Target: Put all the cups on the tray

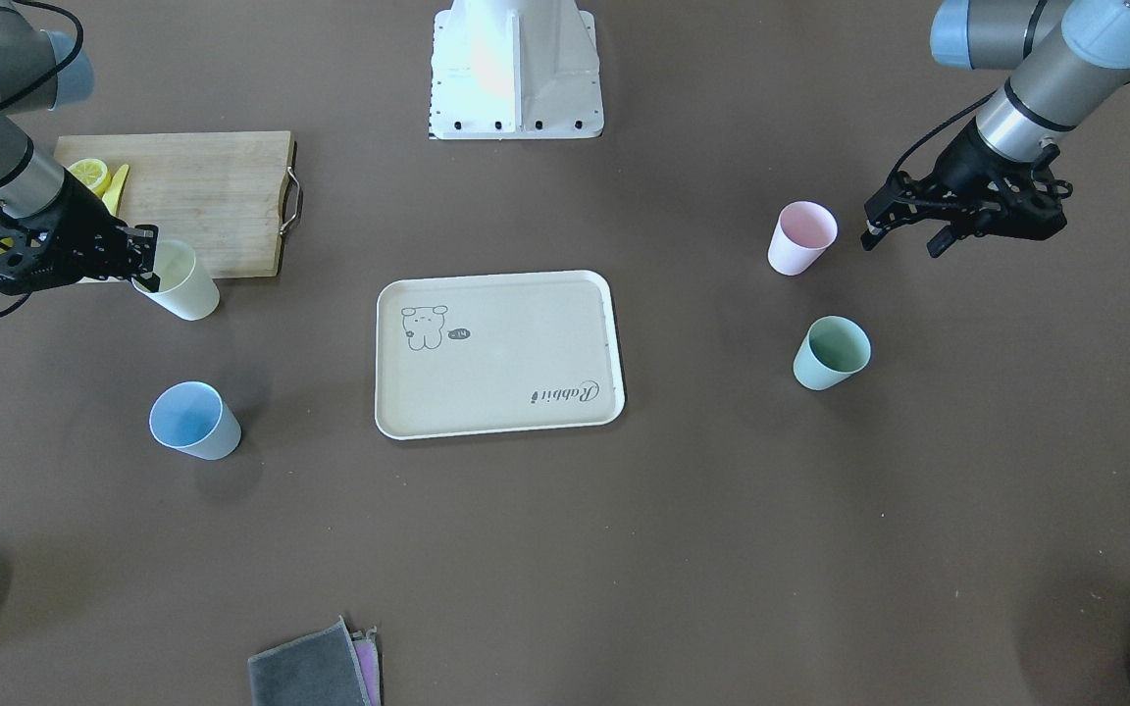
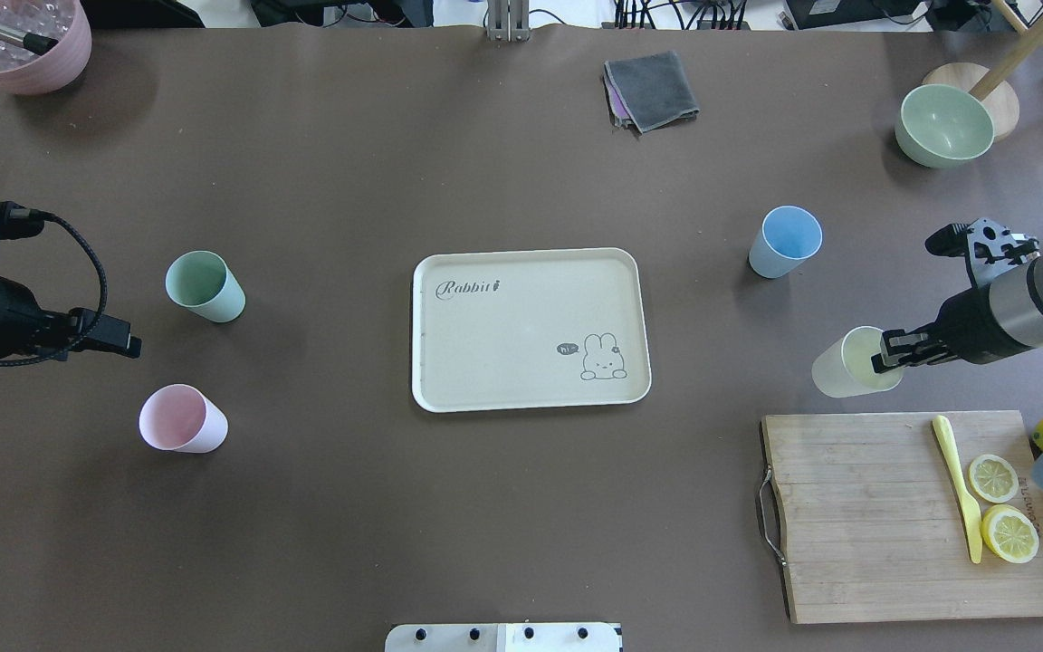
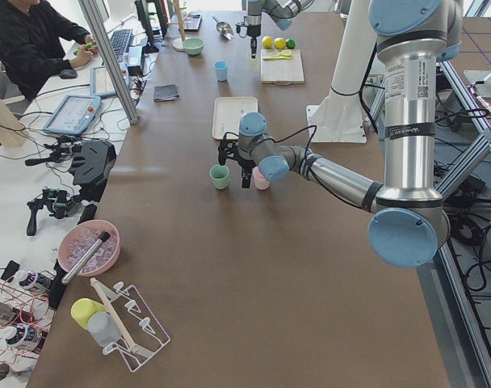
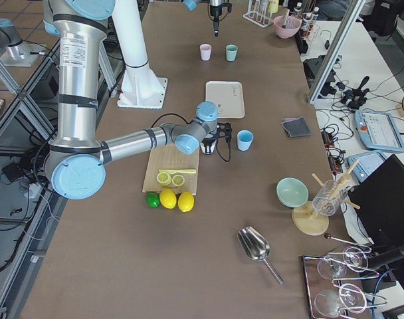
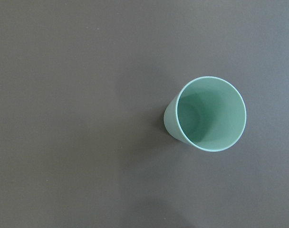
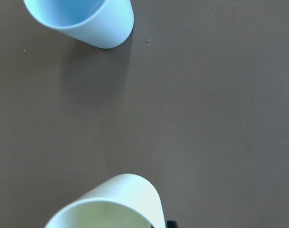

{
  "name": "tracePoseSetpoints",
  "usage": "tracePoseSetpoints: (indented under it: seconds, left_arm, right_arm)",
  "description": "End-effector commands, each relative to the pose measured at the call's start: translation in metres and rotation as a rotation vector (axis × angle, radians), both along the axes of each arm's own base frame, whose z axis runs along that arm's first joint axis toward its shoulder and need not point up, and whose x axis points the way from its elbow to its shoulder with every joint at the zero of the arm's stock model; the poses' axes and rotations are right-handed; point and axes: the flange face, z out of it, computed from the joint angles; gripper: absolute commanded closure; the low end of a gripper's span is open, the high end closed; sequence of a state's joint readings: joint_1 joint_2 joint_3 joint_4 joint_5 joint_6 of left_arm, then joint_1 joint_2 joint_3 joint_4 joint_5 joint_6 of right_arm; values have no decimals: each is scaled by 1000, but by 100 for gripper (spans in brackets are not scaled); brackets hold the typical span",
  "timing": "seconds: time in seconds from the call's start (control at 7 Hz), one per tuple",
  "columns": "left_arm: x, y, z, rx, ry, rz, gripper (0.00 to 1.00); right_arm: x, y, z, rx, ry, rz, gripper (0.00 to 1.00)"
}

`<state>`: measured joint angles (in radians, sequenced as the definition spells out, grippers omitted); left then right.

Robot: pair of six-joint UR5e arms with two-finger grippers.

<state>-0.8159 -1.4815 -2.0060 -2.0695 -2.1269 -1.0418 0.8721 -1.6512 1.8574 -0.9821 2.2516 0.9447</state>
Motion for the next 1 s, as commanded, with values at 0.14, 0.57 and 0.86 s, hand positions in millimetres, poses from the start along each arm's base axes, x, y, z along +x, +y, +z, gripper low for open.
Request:
tracePoseSetpoints:
  seconds: [0.14, 0.57, 0.86]
  left_arm:
    - [47, 43, -1, 11, -44, 4, 3]
    - [66, 38, 37, 41, -31, -5, 33]
    - [69, 38, 41, 50, -14, -4, 100]
  right_arm:
    - [23, -28, -46, -28, -71, 13, 100]
    - [19, -41, -127, -65, -48, 24, 100]
    - [8, -51, -153, -61, -41, 22, 100]
